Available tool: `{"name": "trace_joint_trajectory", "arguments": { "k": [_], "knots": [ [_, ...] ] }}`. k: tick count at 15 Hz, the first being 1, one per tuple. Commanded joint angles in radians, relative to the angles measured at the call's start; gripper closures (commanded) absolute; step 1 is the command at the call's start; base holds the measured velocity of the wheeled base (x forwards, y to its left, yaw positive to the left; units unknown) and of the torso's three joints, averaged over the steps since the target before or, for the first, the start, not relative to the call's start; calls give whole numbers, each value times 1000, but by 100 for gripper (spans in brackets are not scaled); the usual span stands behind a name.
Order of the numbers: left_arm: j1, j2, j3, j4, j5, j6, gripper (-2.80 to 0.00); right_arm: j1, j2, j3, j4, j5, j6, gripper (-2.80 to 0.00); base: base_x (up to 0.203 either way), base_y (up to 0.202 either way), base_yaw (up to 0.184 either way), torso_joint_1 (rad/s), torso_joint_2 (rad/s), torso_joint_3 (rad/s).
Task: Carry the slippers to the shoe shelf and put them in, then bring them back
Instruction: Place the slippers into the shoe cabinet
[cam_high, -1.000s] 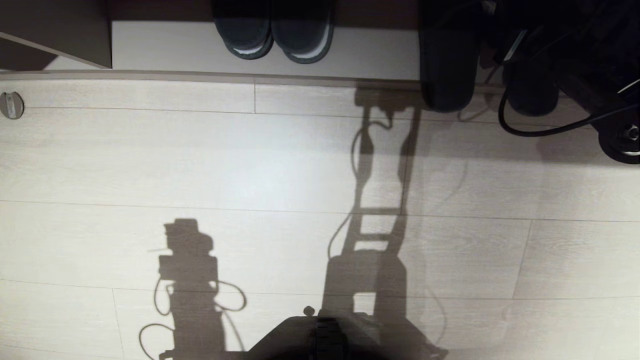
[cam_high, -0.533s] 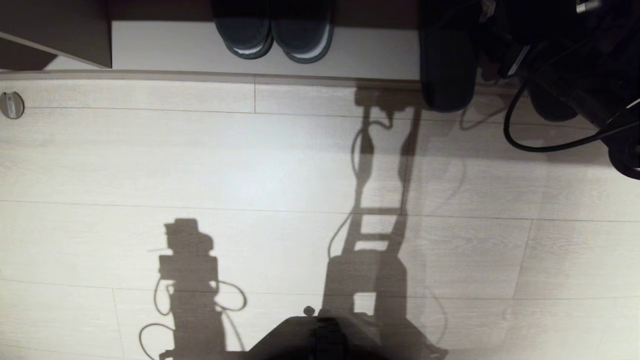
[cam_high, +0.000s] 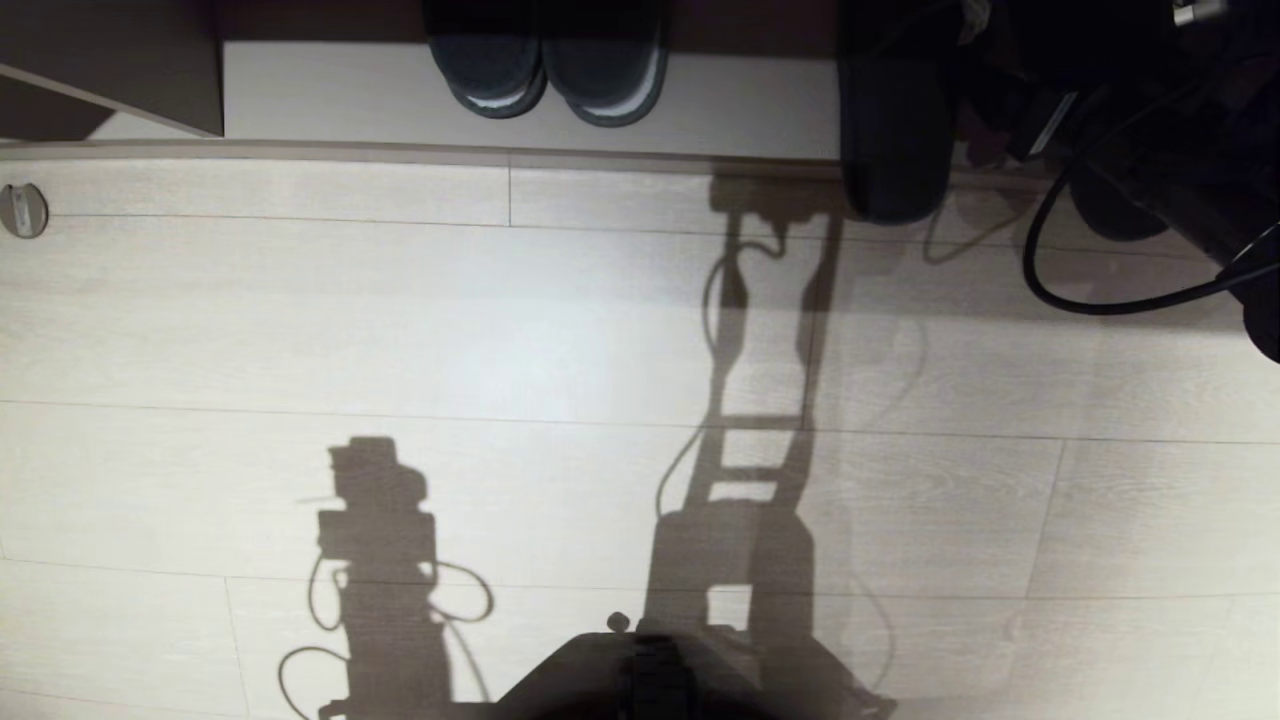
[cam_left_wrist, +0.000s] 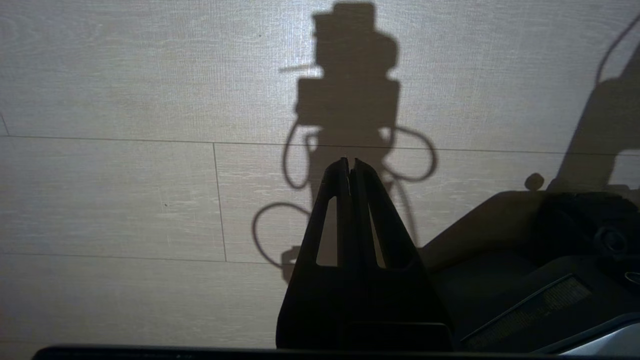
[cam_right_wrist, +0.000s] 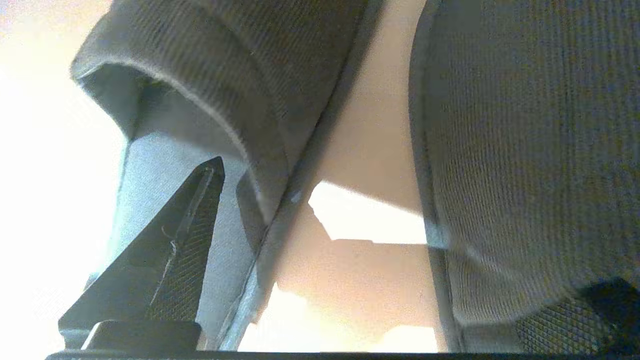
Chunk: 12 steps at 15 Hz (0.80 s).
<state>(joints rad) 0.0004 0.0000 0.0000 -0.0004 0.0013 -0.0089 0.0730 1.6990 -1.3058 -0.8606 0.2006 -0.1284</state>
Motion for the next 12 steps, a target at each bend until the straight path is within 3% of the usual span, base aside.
{"name": "trace_joint_trajectory", "arguments": {
  "k": [1,8,12],
  "knots": [
    [0,-2,0,0,0,0,0,1,-19,21,-5,1,-2,-280,0,0,0,0,0,0],
    [1,-2,0,-1,0,1,0,-1,-97,145,-5,-2,-5,-280,0,0,0,0,0,0],
    [0,0,0,0,0,1,0,-2,-72,114,-3,-10,-15,-280,0,0,0,0,0,0]
  ]
}}
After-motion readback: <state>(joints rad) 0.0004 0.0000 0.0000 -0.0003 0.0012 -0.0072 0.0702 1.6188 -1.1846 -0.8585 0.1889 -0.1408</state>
